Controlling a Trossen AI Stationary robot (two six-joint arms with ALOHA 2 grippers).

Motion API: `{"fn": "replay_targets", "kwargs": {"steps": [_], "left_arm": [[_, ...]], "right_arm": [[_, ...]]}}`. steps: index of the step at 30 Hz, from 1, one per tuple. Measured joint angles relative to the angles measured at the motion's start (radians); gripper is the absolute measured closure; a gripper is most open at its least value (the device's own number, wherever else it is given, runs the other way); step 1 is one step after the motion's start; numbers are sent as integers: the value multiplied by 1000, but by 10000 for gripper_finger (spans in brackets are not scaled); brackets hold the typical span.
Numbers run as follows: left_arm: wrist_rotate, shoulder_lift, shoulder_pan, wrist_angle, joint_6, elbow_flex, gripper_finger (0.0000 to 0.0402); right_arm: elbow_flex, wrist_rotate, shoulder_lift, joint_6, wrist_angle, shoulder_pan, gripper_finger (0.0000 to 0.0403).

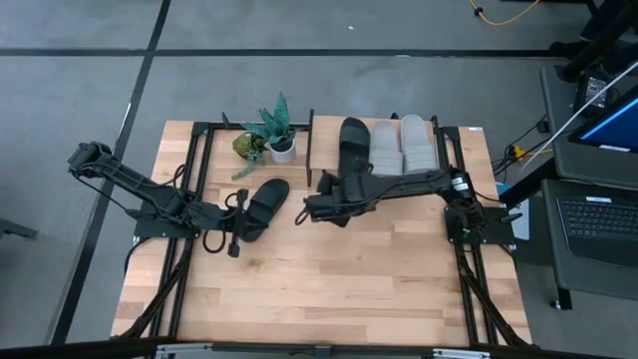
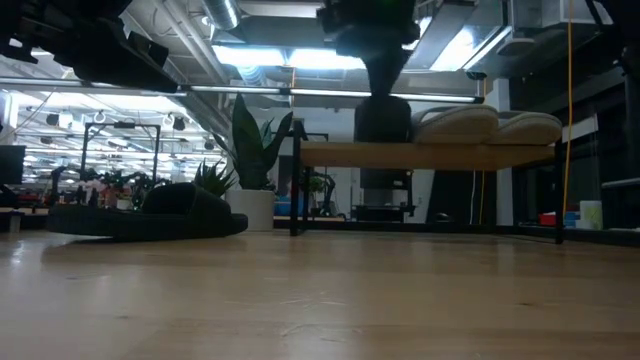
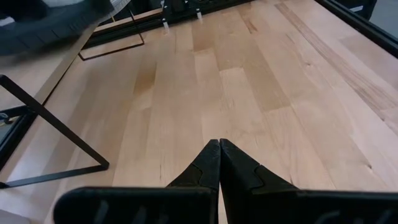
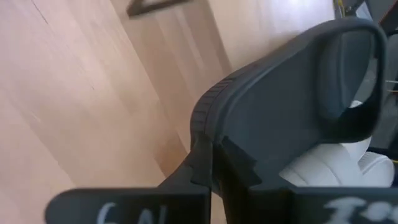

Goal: Pick and place slides into the shelf
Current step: Put the right black slipper on the shelf

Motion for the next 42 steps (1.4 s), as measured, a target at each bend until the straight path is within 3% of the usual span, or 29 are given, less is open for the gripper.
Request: {"fn": "replay_targets", "kwargs": {"steps": [7, 42], "left_arm": [[0, 0, 0, 1, -4, 0, 402], [0, 0, 0, 1, -3, 0, 401]], "right_arm": [[-63, 2, 0, -1, 2, -16, 391], [-64, 33, 0, -27, 8, -42, 391]]}}
